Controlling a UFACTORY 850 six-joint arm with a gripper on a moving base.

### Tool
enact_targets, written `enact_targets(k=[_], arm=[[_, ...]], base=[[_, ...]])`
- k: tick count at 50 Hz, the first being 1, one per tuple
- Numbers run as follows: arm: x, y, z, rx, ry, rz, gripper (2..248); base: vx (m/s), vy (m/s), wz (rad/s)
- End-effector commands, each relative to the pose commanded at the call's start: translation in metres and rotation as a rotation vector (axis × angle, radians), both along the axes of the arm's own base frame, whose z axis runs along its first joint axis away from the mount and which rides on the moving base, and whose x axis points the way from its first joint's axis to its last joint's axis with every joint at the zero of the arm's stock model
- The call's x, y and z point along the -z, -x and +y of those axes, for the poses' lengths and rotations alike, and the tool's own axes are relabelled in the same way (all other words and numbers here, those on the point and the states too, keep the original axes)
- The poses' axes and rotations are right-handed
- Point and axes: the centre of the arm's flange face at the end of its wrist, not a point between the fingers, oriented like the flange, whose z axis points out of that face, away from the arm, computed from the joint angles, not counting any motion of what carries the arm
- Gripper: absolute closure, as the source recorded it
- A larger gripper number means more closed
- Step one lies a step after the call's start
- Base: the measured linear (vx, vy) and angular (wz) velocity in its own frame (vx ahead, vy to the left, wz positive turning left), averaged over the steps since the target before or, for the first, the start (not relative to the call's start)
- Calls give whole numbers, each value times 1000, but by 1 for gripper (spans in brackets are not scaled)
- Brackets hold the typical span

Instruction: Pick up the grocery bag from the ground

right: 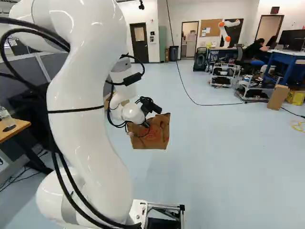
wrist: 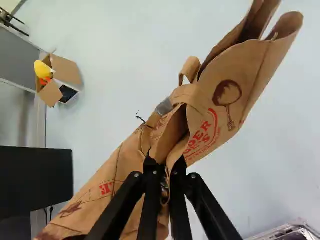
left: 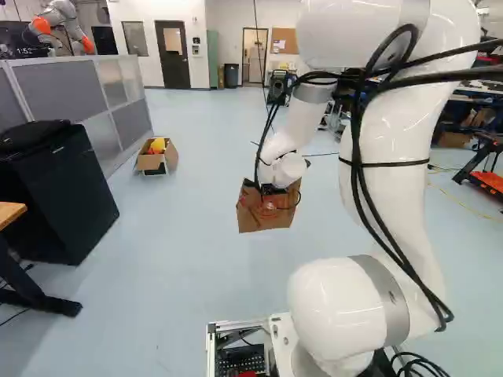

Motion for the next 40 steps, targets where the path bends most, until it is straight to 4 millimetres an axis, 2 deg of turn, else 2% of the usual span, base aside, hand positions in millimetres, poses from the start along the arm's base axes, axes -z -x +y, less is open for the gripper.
enact_targets(k=[20,40], arm=[[-28,33,0,-86,85,-109,225],[-56,80,0,-184,209,-249,225]], base=[[0,0,0],[0,0,0]])
